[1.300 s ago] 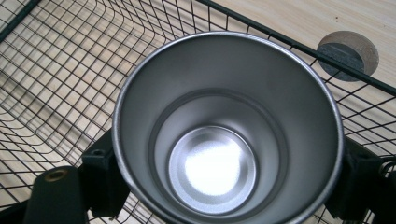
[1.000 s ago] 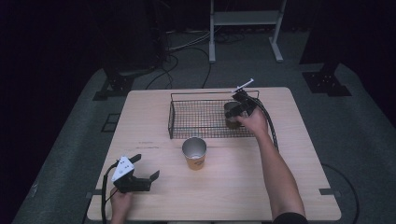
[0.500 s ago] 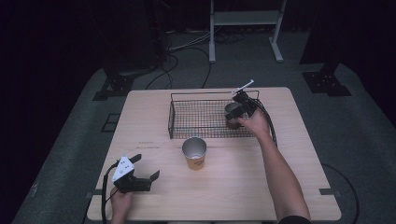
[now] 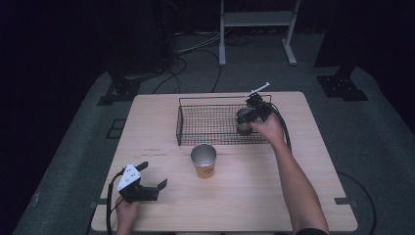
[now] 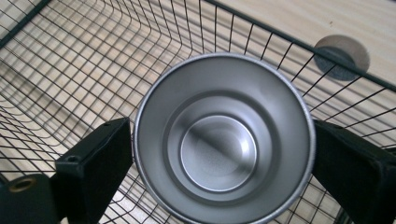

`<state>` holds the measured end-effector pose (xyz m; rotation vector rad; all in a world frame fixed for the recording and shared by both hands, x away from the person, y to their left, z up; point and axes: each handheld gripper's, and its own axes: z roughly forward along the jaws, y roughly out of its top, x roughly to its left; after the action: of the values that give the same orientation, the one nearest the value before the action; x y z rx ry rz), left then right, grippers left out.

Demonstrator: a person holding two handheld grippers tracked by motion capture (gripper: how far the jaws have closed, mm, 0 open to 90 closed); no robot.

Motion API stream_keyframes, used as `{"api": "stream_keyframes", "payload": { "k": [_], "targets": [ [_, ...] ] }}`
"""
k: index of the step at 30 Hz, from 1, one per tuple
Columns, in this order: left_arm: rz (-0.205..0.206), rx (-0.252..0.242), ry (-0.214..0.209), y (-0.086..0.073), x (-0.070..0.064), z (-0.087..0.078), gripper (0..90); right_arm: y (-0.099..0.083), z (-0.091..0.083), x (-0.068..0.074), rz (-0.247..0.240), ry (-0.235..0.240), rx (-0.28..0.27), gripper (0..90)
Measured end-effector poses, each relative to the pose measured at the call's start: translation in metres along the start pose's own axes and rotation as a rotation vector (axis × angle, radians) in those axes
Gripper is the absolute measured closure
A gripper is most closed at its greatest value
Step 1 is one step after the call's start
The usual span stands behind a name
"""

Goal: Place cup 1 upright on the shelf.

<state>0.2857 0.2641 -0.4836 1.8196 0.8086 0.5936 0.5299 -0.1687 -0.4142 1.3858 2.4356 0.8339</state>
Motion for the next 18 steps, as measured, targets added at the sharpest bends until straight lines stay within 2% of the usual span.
{"api": "stream_keyframes", "payload": {
  "k": [8, 18],
  "targets": [
    [-0.001, 0.000, 0.000, 0.000, 0.000, 0.000, 0.0, 0.001, -0.016, -0.001, 0.014, 0.012, -0.056, 6.6],
    [0.000, 0.002, 0.000, 0.000, -0.001, 0.000, 0.0, -0.003, -0.044, -0.001, 0.006, 0.033, -0.130, 6.7]
  ]
}}
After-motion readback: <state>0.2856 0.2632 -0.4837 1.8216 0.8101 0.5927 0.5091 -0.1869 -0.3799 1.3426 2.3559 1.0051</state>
